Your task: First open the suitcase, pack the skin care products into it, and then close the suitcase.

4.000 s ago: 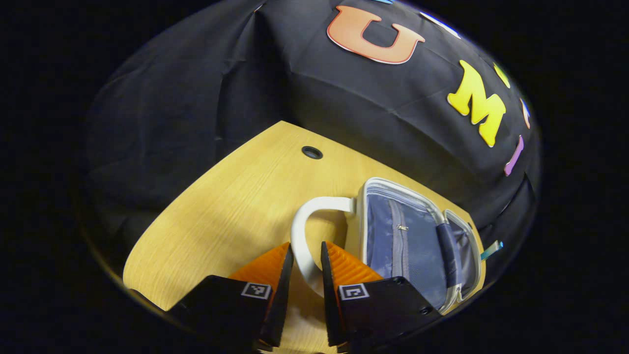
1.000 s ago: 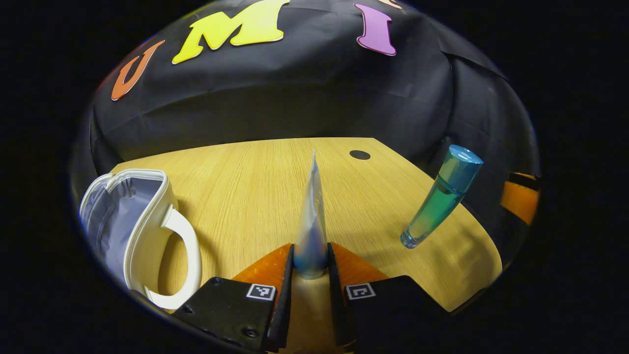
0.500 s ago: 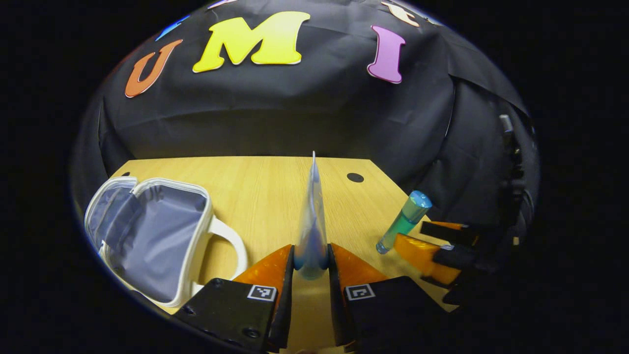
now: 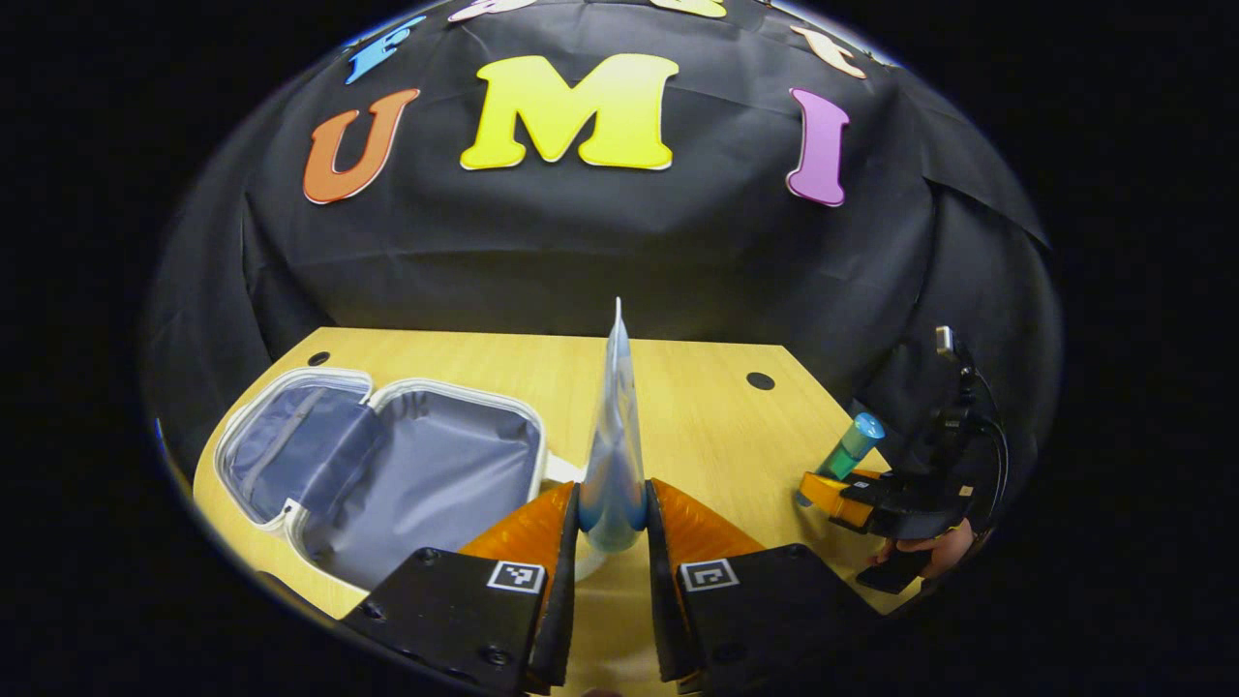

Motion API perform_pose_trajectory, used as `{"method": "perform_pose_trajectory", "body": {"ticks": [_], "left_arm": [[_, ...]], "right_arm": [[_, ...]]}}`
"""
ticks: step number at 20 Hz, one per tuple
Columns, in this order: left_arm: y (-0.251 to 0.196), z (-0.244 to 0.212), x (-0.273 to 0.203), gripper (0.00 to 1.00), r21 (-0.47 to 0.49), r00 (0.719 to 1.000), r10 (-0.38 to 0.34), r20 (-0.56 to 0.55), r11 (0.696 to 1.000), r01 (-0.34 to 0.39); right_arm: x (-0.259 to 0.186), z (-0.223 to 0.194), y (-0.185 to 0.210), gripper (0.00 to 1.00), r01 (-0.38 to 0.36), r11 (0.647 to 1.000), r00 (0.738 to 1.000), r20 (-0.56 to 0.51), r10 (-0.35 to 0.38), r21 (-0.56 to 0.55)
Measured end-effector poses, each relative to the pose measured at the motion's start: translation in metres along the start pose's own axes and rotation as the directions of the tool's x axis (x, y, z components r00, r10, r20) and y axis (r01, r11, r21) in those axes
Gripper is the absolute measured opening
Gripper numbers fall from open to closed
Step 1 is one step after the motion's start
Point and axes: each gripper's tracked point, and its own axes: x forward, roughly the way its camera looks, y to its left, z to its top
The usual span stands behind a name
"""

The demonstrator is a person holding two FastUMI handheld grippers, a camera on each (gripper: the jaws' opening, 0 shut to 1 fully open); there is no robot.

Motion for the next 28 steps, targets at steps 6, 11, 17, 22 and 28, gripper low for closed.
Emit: {"method": "perform_pose_trajectory", "body": {"ticks": [6, 11, 17, 22, 28], "left_arm": [[0.053, 0.006, -0.018, 0.37, -0.008, 0.998, 0.061, 0.002, 0.998, -0.061], [0.118, -0.005, -0.015, 0.37, 0.036, 0.979, 0.193, -0.061, 0.981, -0.191], [0.206, -0.063, 0.002, 0.37, 0.158, 0.827, 0.471, -0.306, 0.882, -0.444], [0.232, -0.094, 0.005, 0.37, 0.298, 0.666, 0.601, -0.441, 0.798, -0.523], [0.235, -0.110, 0.017, 0.31, 0.395, 0.537, 0.655, -0.531, 0.752, -0.528]], "right_arm": [[-0.017, 0.016, -0.001, 0.35, 0.060, 0.998, 0.998, 0.016, -0.059, -0.012], [-0.069, 0.041, 0.027, 0.35, -0.008, 1.000, 0.999, 0.033, 0.009, -0.024], [-0.137, 0.041, 0.065, 0.35, -0.099, 0.995, 0.995, 0.010, 0.100, -0.020], [-0.159, 0.045, 0.079, 0.35, -0.111, 0.994, 0.994, 0.014, 0.111, 0.007], [-0.184, 0.056, 0.092, 0.35, -0.142, 0.990, 0.989, 0.051, 0.141, 0.006]]}}
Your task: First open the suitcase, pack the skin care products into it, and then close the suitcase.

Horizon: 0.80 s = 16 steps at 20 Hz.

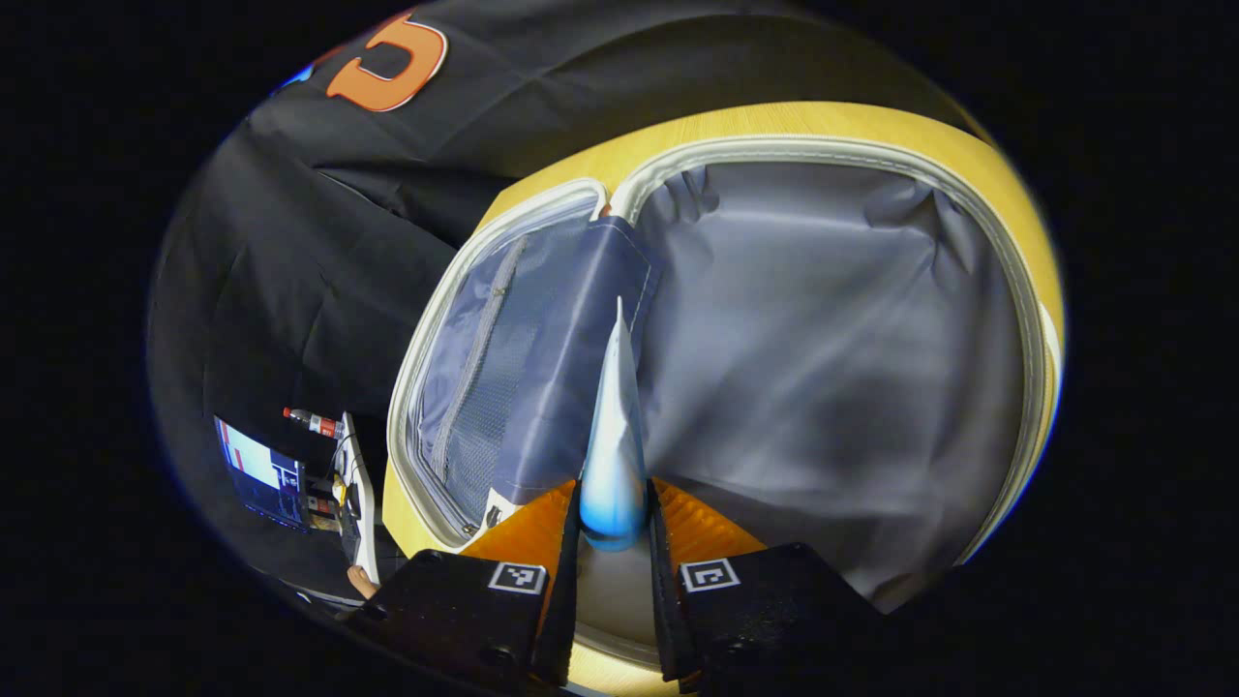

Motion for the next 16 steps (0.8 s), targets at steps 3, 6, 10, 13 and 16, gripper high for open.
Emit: {"method": "perform_pose_trajectory", "body": {"ticks": [3, 6, 10, 13, 16], "left_arm": [[-0.002, 0.002, 0.007, 0.37, -0.004, 0.999, -0.011, -0.041, 1.000, 0.011], [-0.005, 0.005, 0.008, 0.41, 0.026, 0.998, -0.006, -0.064, 1.000, 0.008], [-0.007, 0.004, 0.009, 0.42, 0.034, 0.998, -0.007, -0.065, 0.999, 0.009], [-0.007, 0.003, 0.008, 0.44, 0.021, 0.998, -0.030, -0.055, 0.999, 0.031], [-0.013, 0.009, 0.005, 0.47, 0.015, 0.997, -0.077, -0.015, 0.997, 0.077]], "right_arm": [[-0.015, 0.001, 0.005, 0.35, -0.005, 1.000, 1.000, 0.012, 0.005, -0.013], [-0.024, -0.006, 0.002, 0.35, -0.001, 1.000, 1.000, 0.004, 0.001, -0.024], [-0.030, -0.010, -0.004, 0.35, 0.006, 1.000, 1.000, 0.004, -0.005, -0.018], [-0.031, -0.009, -0.005, 0.35, 0.006, 1.000, 1.000, 0.010, -0.006, -0.011], [-0.031, -0.012, -0.002, 0.35, 0.002, 1.000, 1.000, 0.005, -0.002, -0.014]]}}
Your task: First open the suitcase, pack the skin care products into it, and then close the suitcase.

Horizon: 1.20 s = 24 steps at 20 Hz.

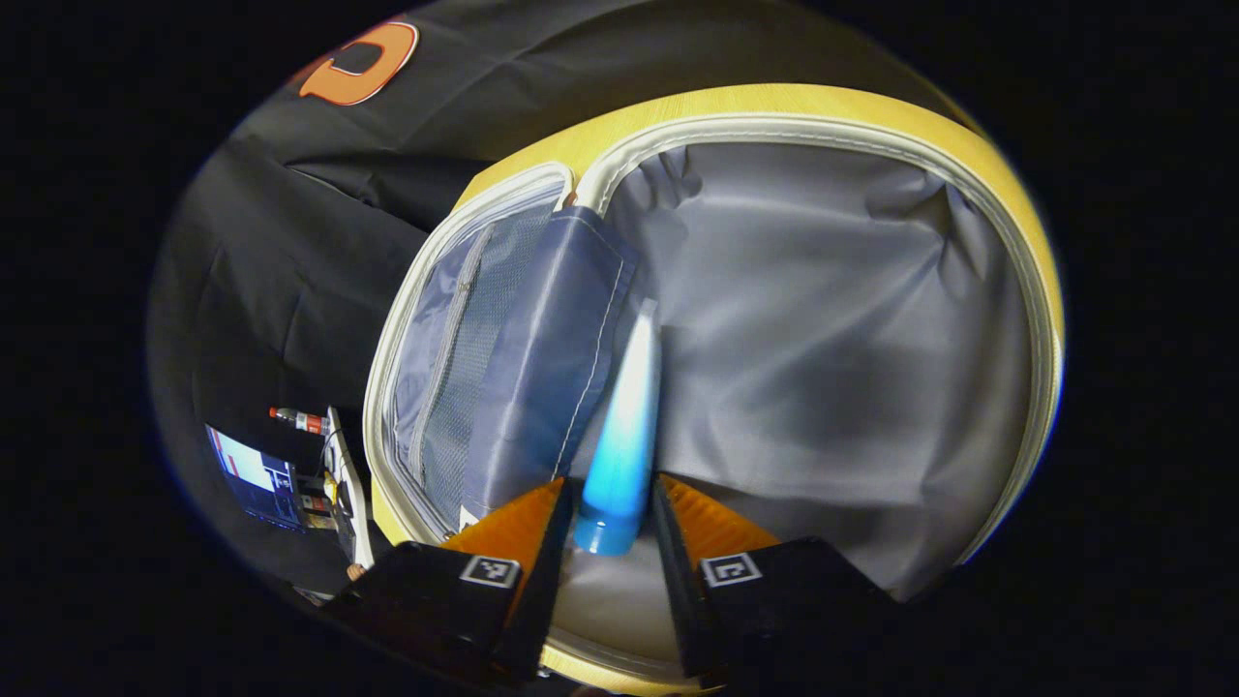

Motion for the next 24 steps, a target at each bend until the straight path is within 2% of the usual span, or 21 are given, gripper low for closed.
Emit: {"method": "perform_pose_trajectory", "body": {"ticks": [1, 3, 4, 6, 7, 9, 11, 13, 14, 17, 19, 21, 22, 24], "left_arm": [[-0.004, 0.002, -0.001, 0.61, 0.001, 1.000, -0.023, 0.019, 1.000, 0.023], [-0.008, 0.006, -0.010, 0.78, -0.002, 0.996, -0.065, 0.057, 0.998, 0.065], [-0.008, 0.007, -0.012, 0.98, -0.011, 0.994, -0.081, 0.078, 0.997, 0.082], [-0.004, 0.014, -0.027, 0.99, -0.042, 0.981, -0.128, 0.149, 0.990, 0.135], [-0.003, 0.022, -0.039, 0.99, -0.059, 0.961, -0.175, 0.214, 0.980, 0.192], [0.010, 0.040, -0.070, 0.99, -0.068, 0.897, -0.225, 0.380, 0.960, 0.270], [0.039, 0.051, -0.100, 0.99, -0.092, 0.804, -0.213, 0.556, 0.945, 0.314], [0.070, 0.050, -0.118, 0.99, -0.137, 0.732, -0.190, 0.654, 0.922, 0.363], [0.089, 0.039, -0.123, 0.99, -0.153, 0.710, -0.187, 0.678, 0.910, 0.386], [0.136, -0.002, -0.118, 0.99, -0.181, 0.700, -0.185, 0.690, 0.892, 0.414], [0.149, -0.023, -0.110, 0.99, -0.177, 0.695, -0.213, 0.687, 0.878, 0.444], [0.165, -0.049, -0.112, 0.99, -0.194, 0.704, -0.208, 0.679, 0.874, 0.445], [0.175, -0.059, -0.110, 0.99, -0.208, 0.712, -0.196, 0.674, 0.875, 0.437], [0.186, -0.071, -0.098, 0.99, -0.232, 0.733, -0.183, 0.655, 0.875, 0.425]], "right_arm": [[0.001, -0.002, 0.003, 0.35, -0.004, 1.000, 1.000, -0.004, 0.004, -0.003], [0.004, -0.003, 0.011, 0.35, -0.015, 1.000, 1.000, -0.008, 0.015, -0.013], [0.005, -0.004, 0.018, 0.35, -0.022, 1.000, 1.000, -0.012, 0.021, -0.022], [0.011, -0.004, 0.038, 0.35, -0.044, 0.998, 0.999, -0.018, 0.044, -0.043], [0.015, -0.003, 0.050, 0.35, -0.059, 0.997, 0.998, -0.023, 0.058, -0.056], [0.027, 0.003, 0.081, 0.35, -0.096, 0.992, 0.995, -0.029, 0.094, -0.081], [0.047, 0.009, 0.118, 0.35, -0.142, 0.986, 0.989, -0.052, 0.138, -0.084], [0.077, 0.009, 0.164, 0.35, -0.199, 0.978, 0.976, -0.101, 0.191, -0.070], [0.095, 0.004, 0.189, 0.35, -0.232, 0.970, 0.966, -0.136, 0.221, -0.070], [0.147, -0.033, 0.261, 0.35, -0.318, 0.946, 0.918, -0.269, 0.293, -0.056], [0.183, -0.072, 0.295, 0.35, -0.320, 0.946, 0.892, -0.351, 0.284, -0.050], [0.212, -0.108, 0.310, 0.33, -0.277, 0.961, 0.868, -0.432, 0.246, -0.010], [0.220, -0.121, 0.312, 0.35, -0.245, 0.970, 0.859, -0.462, 0.220, 0.008], [0.231, -0.137, 0.308, 0.35, -0.177, 0.983, 0.851, -0.496, 0.172, 0.039]]}}
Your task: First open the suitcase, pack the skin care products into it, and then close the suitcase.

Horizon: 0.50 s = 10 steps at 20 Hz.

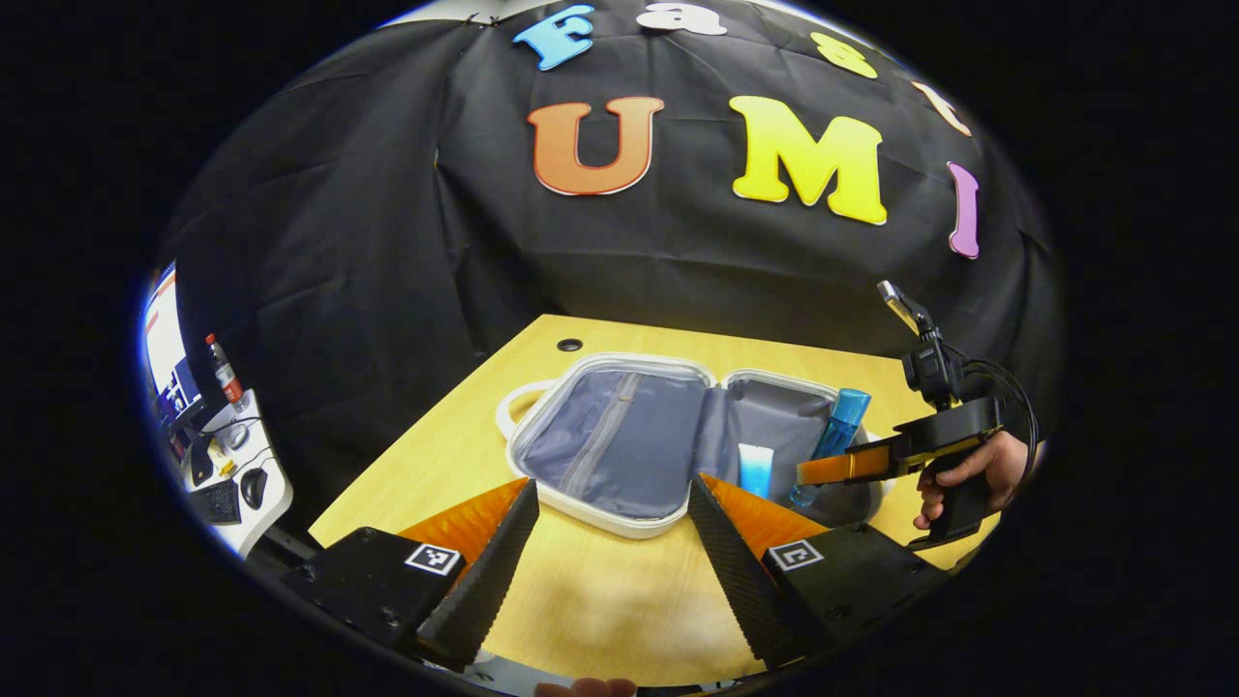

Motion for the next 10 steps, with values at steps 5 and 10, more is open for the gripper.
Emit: {"method": "perform_pose_trajectory", "body": {"ticks": [5, 10], "left_arm": [[0.025, -0.002, 0.007, 0.99, -0.043, 1.000, 0.026, -0.011, 0.999, -0.026], [0.030, 0.003, 0.015, 1.00, -0.091, 1.000, 0.023, -0.011, 0.996, -0.024]], "right_arm": [[0.020, -0.002, -0.011, 0.35, 0.060, 0.990, 0.998, -0.042, -0.055, 0.128], [0.035, -0.001, -0.013, 0.35, 0.110, 0.980, 0.992, -0.072, -0.099, 0.167]]}}
